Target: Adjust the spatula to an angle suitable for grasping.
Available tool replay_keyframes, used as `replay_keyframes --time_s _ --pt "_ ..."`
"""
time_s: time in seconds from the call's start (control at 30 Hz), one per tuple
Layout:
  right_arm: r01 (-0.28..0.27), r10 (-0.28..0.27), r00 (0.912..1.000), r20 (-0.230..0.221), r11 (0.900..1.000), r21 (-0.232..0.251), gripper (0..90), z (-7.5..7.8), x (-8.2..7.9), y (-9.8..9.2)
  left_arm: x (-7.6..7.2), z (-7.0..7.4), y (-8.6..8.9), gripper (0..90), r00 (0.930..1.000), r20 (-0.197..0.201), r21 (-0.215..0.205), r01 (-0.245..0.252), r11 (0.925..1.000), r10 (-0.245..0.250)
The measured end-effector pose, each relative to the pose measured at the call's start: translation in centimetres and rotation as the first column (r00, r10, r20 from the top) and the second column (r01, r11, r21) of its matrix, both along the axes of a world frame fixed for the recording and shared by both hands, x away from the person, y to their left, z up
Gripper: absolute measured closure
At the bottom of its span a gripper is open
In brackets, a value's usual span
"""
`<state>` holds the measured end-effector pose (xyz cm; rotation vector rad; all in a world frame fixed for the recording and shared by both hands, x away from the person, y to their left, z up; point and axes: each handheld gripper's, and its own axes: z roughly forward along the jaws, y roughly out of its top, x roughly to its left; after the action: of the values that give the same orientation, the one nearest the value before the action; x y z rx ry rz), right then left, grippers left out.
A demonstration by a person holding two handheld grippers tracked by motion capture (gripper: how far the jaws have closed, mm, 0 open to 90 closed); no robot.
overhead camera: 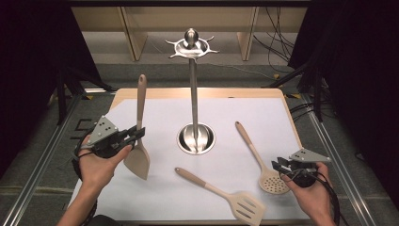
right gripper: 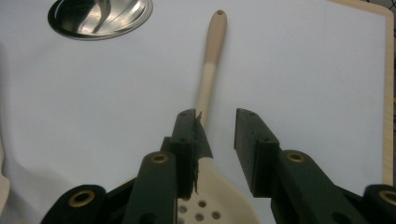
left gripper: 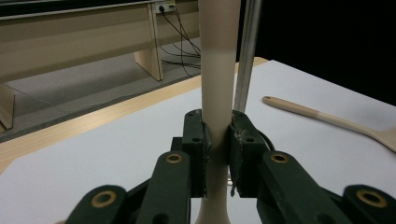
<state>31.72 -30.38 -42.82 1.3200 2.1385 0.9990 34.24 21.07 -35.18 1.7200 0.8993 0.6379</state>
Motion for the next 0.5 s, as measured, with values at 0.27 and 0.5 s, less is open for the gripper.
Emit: replay_keyframes --time_s 0.27,0.5 --pt "-0.023 0.023 0.9993 0.030 1.000 -0.016 69.9 -0.14 0.14 -0.13 -0.06 0.37 -0.42 78.0 0.9999 0.012 -0.002 0.012 0.9999 -0.012" --pt "-0.012 0.012 0.9997 0.022 1.000 -0.007 69.9 0.01 0.09 -0.09 0.01 0.75 -0.80 78.0 0.9995 0.021 0.002 0.022 0.9997 -0.023"
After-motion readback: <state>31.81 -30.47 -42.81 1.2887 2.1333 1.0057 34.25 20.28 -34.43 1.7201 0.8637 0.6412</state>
